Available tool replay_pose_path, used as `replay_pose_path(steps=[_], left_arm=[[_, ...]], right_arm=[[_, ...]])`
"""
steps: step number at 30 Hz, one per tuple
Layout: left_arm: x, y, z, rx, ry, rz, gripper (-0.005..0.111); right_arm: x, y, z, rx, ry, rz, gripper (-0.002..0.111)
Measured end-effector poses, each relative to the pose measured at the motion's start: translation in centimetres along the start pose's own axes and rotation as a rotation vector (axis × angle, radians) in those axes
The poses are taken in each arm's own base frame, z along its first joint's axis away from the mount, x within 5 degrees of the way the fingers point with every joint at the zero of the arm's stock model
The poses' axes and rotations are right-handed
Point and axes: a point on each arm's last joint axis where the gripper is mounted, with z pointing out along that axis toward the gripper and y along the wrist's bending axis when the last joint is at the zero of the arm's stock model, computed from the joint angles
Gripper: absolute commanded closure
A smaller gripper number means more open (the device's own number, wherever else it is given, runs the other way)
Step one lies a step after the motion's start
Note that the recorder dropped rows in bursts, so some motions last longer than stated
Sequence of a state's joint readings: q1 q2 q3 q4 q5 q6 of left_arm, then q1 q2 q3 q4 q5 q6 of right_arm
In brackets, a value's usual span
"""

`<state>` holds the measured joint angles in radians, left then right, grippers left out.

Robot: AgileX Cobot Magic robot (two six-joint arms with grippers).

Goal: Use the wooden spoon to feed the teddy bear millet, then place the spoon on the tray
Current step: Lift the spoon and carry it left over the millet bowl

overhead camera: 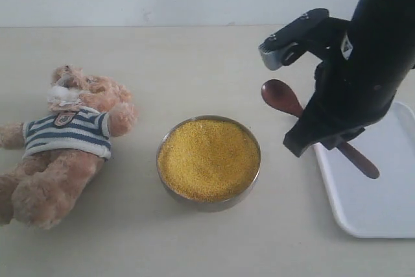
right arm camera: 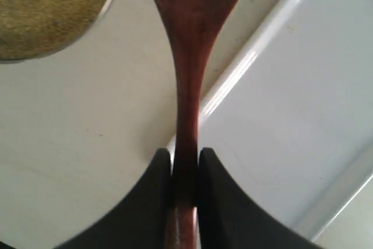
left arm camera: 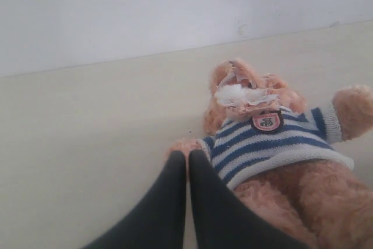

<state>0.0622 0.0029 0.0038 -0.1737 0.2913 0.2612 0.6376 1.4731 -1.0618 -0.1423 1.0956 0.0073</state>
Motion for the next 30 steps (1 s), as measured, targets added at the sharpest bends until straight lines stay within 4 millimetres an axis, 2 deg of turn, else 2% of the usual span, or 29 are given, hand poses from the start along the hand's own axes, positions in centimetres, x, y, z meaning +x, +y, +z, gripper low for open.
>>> replay_pose_path(steps=[6,14,17,23,30], left_arm=[[0.0,0.0,0.0,0.0,0.0,0.0,0.103],[0.0,0.0,0.0,0.0,0.0,0.0,0.103],[0.0,0.0,0.0,0.0,0.0,0.0,0.103],[0.0,0.0,0.0,0.0,0.0,0.0,0.103],[0.0,0.0,0.0,0.0,0.0,0.0,0.103]], right_arm=[[-0.4,3.3,-1.1,-0.01,-0.014,-0.129,0.109],[-1.4,4.1,2.2,-0.001,0.131,-0.199,0.109],[-2.1,4.3,1.9,0.002,0.12,-0.228,0.109],[-3.7,6.2,1.1,0.019,0.105,-0.317,0.109],[-5.1,8.6,2.7,0.156,0.123,-0.46,0.109]])
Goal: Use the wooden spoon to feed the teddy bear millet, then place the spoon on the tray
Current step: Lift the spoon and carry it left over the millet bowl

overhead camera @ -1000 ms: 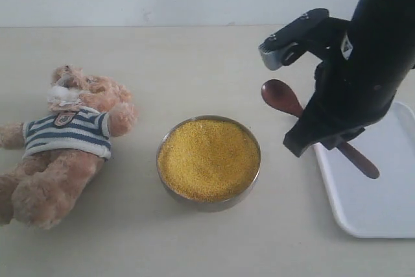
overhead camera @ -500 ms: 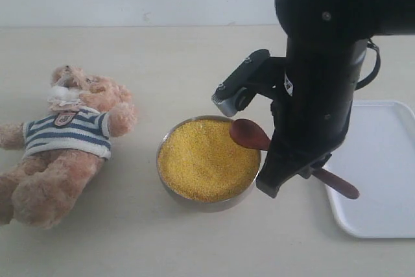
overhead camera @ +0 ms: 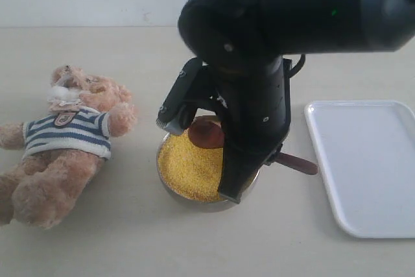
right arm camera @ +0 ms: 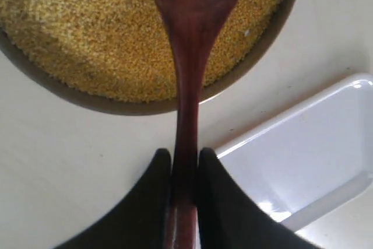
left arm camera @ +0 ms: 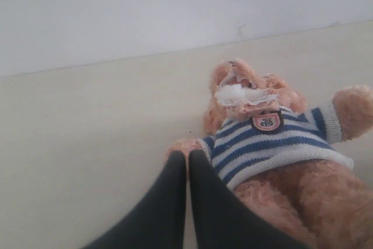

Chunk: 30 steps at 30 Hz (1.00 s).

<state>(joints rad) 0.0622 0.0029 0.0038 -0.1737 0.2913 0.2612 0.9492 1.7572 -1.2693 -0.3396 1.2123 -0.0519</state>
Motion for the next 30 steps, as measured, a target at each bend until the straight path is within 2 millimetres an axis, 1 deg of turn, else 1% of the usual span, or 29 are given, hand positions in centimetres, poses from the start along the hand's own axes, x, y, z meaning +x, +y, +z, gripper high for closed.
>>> replay_pose_path(steps=[3,8,16,22,30], left_arm=[[0.0,0.0,0.0,0.0,0.0,0.0,0.103],[0.0,0.0,0.0,0.0,0.0,0.0,0.103],[0.0,0.0,0.0,0.0,0.0,0.0,0.103],[0.0,0.0,0.0,0.0,0.0,0.0,0.103],[0.0,0.0,0.0,0.0,0.0,0.0,0.103]], right_arm=[[-0.4,0.1,0.4,0.063,0.016,-0.021,0.109],[-0.5,-0.6,0.3,0.147,0.016,-0.022,0.109],[-0.5,-1.2,0.3,0.211,0.017,-0.021,0.109],[-0.5,-1.2,0.4,0.212,0.02,-0.018,0.109],[0.7,-0.4,2.2,0.197,0.092,-0.039,0.109]])
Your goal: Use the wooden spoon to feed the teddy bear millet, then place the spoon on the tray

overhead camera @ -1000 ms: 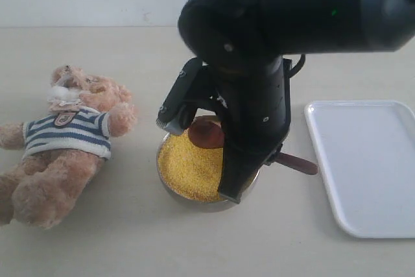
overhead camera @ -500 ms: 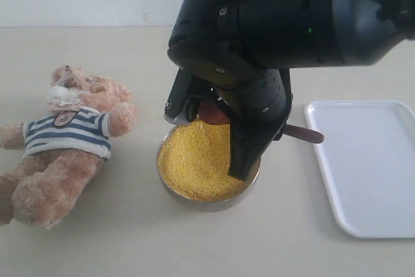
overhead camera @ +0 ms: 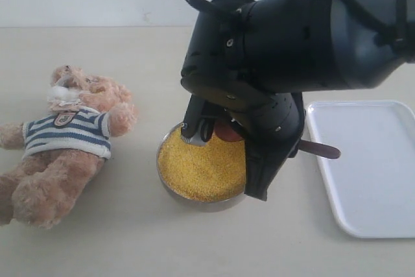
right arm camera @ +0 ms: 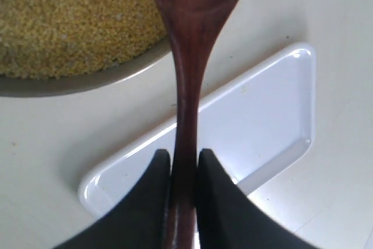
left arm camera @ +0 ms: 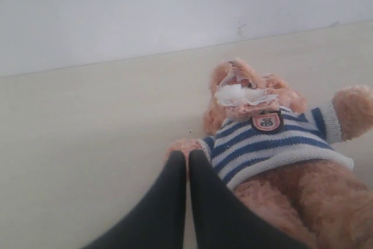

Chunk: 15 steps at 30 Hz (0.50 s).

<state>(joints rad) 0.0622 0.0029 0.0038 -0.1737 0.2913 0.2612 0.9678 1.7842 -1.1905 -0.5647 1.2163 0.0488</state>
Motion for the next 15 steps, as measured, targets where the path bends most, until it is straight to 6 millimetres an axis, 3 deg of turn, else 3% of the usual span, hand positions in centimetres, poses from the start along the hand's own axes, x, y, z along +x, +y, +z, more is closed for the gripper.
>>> replay_pose_path(steps=[15], left_arm=[[0.0,0.0,0.0,0.0,0.0,0.0,0.103]], right_arm=[[0.13,-0.02,0.17,0.015,0.008,0.028,0.109]])
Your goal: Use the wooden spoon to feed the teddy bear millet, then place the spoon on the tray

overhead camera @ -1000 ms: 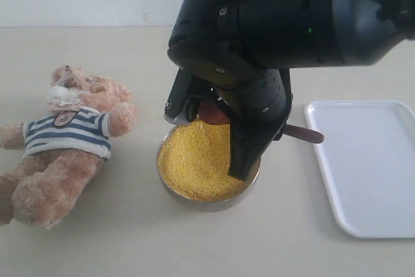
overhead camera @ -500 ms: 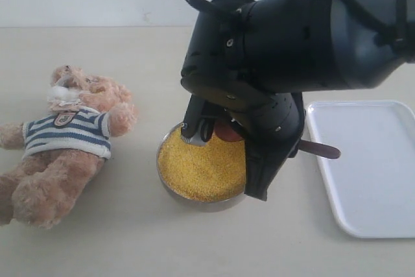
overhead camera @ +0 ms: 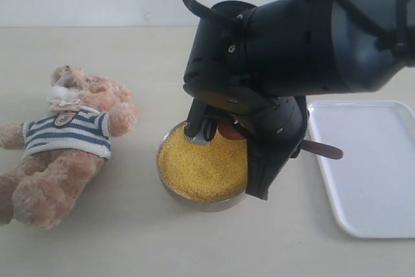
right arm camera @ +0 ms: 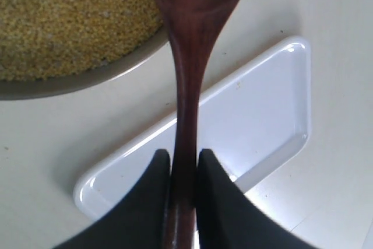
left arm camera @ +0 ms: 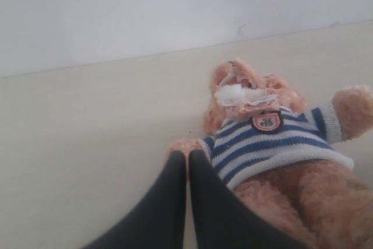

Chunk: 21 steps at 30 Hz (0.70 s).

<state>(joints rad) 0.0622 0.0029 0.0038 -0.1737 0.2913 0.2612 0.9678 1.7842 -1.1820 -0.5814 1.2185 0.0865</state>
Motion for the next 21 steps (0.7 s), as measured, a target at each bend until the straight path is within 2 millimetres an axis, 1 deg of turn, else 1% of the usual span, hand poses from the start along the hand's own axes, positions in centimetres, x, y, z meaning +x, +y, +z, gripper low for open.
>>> replay_pose_path(steps=[8,16,21], left_arm=[[0.0,0.0,0.0,0.0,0.0,0.0,0.103],[0.0,0.0,0.0,0.0,0.0,0.0,0.103],[0.0,0.0,0.0,0.0,0.0,0.0,0.103]], right_arm=[[0.0,0.0,0.0,0.007,-0.001,0.001,0.109],[-1.1,1.7,0.3,0.055,0.005,-0.041,0.109],[-1.3,1.9,0.4,0.075,0.006,-0.044,0.109]])
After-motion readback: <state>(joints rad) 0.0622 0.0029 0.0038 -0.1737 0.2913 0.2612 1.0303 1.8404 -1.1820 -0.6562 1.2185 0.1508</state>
